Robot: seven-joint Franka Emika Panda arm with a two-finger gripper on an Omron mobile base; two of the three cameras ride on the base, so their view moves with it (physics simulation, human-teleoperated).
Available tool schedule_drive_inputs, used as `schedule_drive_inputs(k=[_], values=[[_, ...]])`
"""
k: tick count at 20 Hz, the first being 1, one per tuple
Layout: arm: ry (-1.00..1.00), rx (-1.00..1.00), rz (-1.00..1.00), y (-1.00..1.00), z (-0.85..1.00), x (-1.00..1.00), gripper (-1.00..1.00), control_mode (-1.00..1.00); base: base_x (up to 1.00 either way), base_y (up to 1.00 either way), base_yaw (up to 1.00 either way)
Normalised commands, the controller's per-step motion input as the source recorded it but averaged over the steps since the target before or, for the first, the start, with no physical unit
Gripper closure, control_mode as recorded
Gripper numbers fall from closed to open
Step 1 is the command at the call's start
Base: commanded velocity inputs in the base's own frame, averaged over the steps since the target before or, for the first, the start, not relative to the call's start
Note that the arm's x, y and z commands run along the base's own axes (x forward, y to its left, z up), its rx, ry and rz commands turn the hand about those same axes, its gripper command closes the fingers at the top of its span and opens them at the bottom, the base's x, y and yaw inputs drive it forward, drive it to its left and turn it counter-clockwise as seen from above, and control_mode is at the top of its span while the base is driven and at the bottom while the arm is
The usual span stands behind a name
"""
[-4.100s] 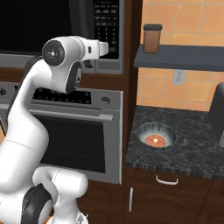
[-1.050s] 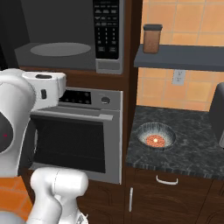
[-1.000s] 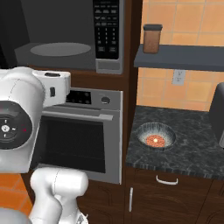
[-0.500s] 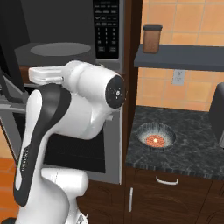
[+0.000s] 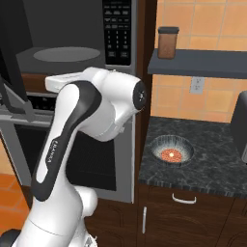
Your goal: Open the microwave, place the bowl with waffle inside the microwave, then close the microwave door and turn it on.
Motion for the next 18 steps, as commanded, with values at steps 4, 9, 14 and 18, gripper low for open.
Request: schedule_drive_inputs(k=[4,9,14,18], values=[[0.06,0.0,0.1,0.44,0.0,0.17,-1.0,-1.0,0.0,0.0,0.0],[0.05,0.0,0.12,0.5,0.0,0.06,-1.0,-1.0,0.0,0.0,0.0],[0.01,0.0,0.17,0.47,0.0,-0.2,-1.0,-1.0,0.0,0.0,0.0],[0.0,0.0,0.21,0.57,0.0,-0.58,-1.0,-1.0,0.0,0.0,0.0]])
